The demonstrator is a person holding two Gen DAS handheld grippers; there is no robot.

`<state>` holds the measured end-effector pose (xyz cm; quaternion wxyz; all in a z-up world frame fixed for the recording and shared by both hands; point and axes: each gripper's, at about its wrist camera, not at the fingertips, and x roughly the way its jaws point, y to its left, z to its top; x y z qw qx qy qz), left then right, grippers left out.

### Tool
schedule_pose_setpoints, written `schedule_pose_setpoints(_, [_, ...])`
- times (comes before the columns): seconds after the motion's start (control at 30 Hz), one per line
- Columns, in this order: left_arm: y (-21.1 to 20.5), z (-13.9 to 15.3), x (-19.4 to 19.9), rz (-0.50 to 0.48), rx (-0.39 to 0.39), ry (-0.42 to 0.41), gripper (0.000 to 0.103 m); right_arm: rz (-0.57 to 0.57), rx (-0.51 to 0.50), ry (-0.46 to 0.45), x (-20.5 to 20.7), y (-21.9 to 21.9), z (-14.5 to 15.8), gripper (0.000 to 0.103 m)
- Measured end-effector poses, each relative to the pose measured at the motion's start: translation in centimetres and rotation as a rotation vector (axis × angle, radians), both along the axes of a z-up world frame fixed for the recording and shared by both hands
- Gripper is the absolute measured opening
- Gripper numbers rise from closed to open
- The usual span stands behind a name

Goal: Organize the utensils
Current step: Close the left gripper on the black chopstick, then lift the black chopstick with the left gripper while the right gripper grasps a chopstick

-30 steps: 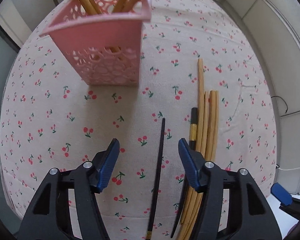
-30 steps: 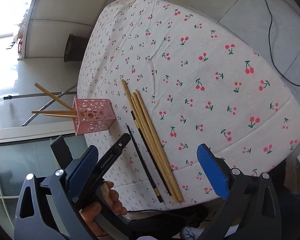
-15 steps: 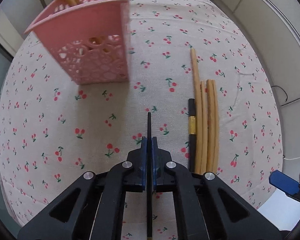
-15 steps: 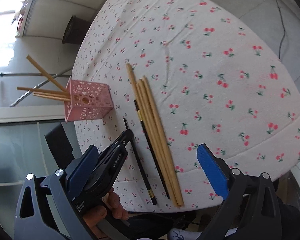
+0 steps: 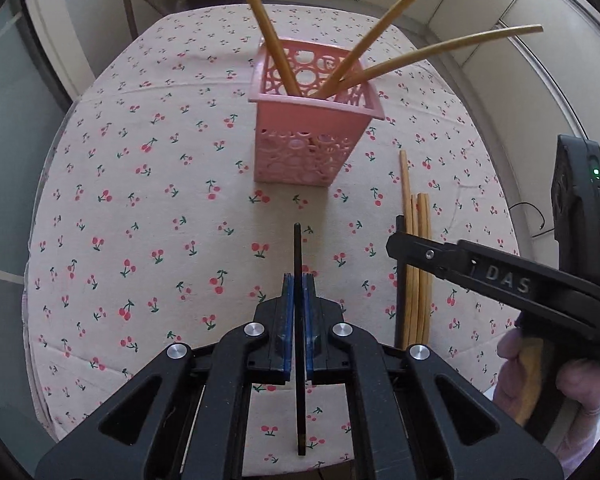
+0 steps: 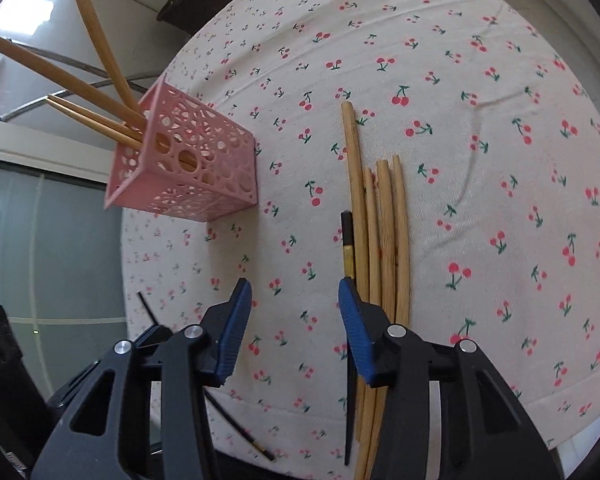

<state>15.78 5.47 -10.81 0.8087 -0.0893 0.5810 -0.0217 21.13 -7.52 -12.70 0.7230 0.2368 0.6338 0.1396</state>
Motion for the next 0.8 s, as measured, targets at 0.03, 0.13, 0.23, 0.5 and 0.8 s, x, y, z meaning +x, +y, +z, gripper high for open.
schedule_pose_setpoints(0.03, [0.5, 0.3, -0.4, 0.004, -0.007, 0.001, 0.004, 0.003, -0.015, -0.005, 0.2, 0.2, -0.1, 0.046])
schedule_pose_setpoints(0.13, [0.7, 0.3, 0.0, 0.006, -0.023, 0.003, 0.004, 0.010, -0.051, -0.015, 0.8, 0.5, -0.4, 0.045])
schedule_pose_setpoints(0.23, [1.0, 0.2, -0.1, 0.012, -0.026, 0.006, 0.004, 0.017, -0.085, -0.006, 1.6, 1.0, -1.2, 0.045])
schedule_pose_setpoints(0.5, [2.2, -0.5, 0.0, 0.049, -0.019, 0.026, 0.004, 0.065, -0.187, -0.029, 2.0, 2.7, -2.1, 0.043])
schedule_pose_setpoints(0.8, [2.1, -1.0, -0.1, 0.065, 0.002, 0.012, 0.005, 0.087, -0.387, -0.171, -0.2, 3.9, -1.7, 0.007])
